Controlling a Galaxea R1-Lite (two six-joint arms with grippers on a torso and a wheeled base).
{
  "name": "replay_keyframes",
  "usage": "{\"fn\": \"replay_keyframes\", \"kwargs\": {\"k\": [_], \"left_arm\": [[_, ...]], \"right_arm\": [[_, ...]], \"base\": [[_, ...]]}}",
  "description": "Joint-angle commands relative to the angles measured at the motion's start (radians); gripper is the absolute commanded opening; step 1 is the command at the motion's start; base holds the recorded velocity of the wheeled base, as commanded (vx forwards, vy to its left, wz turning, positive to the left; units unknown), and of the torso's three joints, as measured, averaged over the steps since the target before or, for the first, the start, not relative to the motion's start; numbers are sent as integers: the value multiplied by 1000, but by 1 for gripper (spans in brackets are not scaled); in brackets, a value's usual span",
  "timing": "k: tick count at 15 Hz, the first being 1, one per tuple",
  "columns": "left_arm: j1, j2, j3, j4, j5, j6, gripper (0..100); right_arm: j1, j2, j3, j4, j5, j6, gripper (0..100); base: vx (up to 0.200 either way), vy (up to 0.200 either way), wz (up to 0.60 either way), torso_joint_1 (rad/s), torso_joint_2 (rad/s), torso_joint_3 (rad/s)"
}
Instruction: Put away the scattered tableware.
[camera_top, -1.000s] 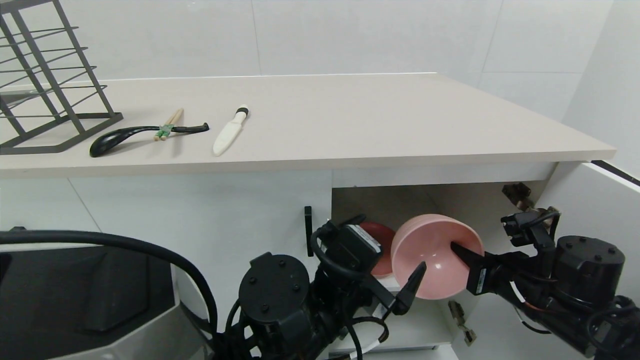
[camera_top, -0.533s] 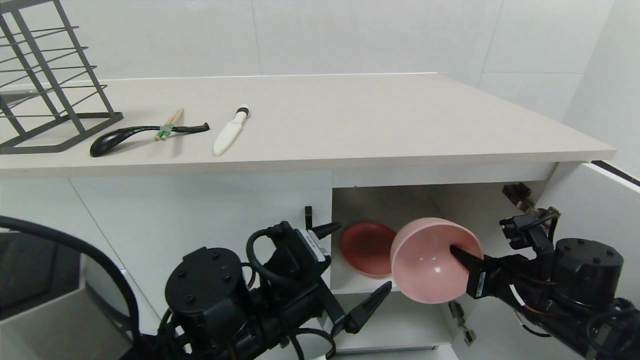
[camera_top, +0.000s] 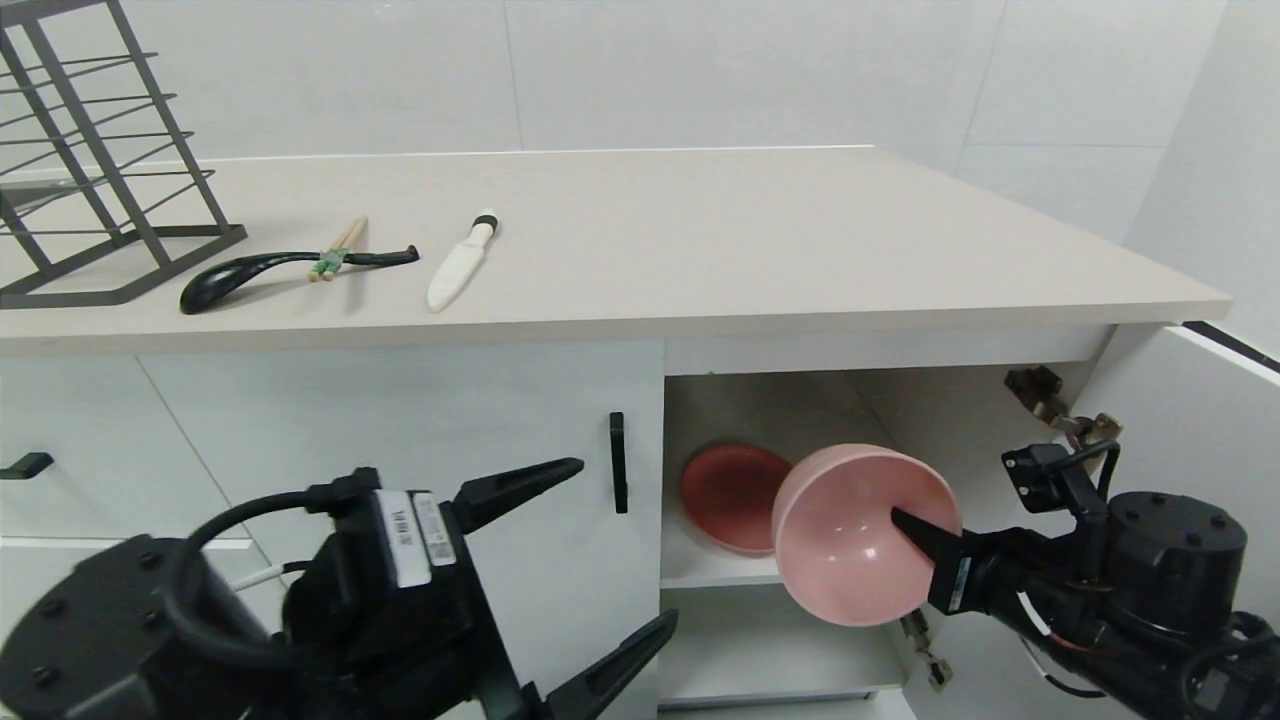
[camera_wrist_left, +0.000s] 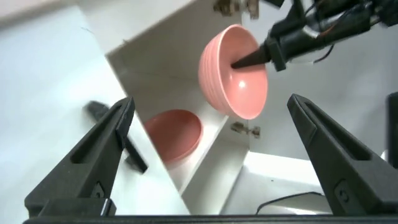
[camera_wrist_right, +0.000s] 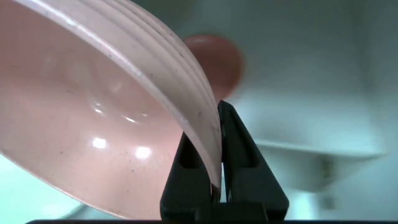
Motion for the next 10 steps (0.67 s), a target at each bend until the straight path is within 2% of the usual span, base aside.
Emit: {"fn": "replay_keyframes", "kwargs": {"k": [1, 4, 5, 6, 8, 9, 10], "left_arm": [[34, -193, 94, -1, 0, -3, 100], [133, -295, 139, -1, 5, -8, 100], [198, -366, 139, -1, 3, -28, 100], [209, -409, 139, 2, 3, -38, 100], [222, -527, 139, 74, 3, -78, 100], [253, -616, 139, 154, -1, -112, 100], [278, -676, 139, 217, -1, -121, 100]], "right_arm": [[57, -21, 0, -1, 0, 66, 0], [74, -12, -9, -1, 0, 75, 0], [75, 6, -22, -1, 0, 75, 0], [75, 16, -28, -1, 0, 75, 0], [75, 43, -40, -1, 0, 75, 0], [74, 74, -51, -1, 0, 75, 0], [70, 103, -58, -1, 0, 75, 0]], "base": [[0, 0, 0, 0, 0, 0], [0, 0, 0, 0, 0, 0], [0, 0, 0, 0, 0, 0], [0, 0, 0, 0, 0, 0], [0, 0, 0, 0, 0, 0], [0, 0, 0, 0, 0, 0], [0, 0, 0, 0, 0, 0]]}}
